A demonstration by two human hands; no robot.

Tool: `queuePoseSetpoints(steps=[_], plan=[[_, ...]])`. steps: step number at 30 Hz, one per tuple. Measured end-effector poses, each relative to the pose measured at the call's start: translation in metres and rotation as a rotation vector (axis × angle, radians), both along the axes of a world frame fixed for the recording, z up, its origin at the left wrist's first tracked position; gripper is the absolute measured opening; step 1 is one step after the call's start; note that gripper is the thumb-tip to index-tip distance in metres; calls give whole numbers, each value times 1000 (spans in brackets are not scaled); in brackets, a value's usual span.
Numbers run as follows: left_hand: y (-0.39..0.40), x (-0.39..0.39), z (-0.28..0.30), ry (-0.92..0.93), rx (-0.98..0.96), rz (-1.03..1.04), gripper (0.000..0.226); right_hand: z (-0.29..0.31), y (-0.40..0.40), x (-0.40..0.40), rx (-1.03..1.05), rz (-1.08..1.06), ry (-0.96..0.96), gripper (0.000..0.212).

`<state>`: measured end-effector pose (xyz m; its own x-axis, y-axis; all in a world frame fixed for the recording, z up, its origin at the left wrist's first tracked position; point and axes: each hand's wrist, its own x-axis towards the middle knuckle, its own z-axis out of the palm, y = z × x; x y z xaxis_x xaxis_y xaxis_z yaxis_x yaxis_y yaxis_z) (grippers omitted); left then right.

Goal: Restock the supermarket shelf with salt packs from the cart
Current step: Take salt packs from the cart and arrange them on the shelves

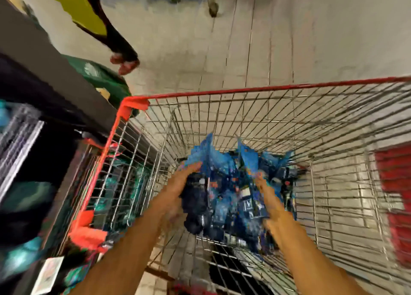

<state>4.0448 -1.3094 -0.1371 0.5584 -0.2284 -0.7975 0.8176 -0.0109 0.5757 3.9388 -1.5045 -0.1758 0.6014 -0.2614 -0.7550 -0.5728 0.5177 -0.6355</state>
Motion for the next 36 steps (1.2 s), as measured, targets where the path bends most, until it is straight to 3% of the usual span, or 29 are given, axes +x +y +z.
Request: queuePoseSetpoints(steps=[2, 4, 6, 7, 9, 13, 16, 21, 28, 31, 36], plan=[[13, -5, 39, -33, -92, 34, 10, 40, 4, -4, 175, -78, -74, 68], [29, -11, 74, -64, -235, 73, 26, 72, 9, -11, 265, -106, -195, 70], [50, -16, 105, -129, -314, 87, 63, 103, 17, -18, 326, -49, -310, 53], [60, -20, 119, -187, -323, 80, 71, 117, 23, -19, 338, -29, -339, 36], [80, -29, 150, -320, -295, 78, 68, 147, 39, -16, 336, 7, -326, 32], [123, -51, 218, -620, -1, 135, 57, 204, 92, 0, 331, 133, -368, 43], [169, -69, 263, -788, 238, 222, 34, 245, 136, 4, 345, 213, -441, 53], [240, -105, 330, -1083, 472, 432, 6, 313, 207, 16, 174, 346, -625, 61], [322, -170, 420, -1382, 839, 684, 12, 407, 311, 27, 89, 569, -1027, 54], [350, -200, 458, -1464, 955, 788, 13, 448, 356, 30, 129, 706, -1160, 43], [413, -244, 525, -1534, 1049, 946, 19, 530, 443, 31, 244, 922, -1327, 46]])
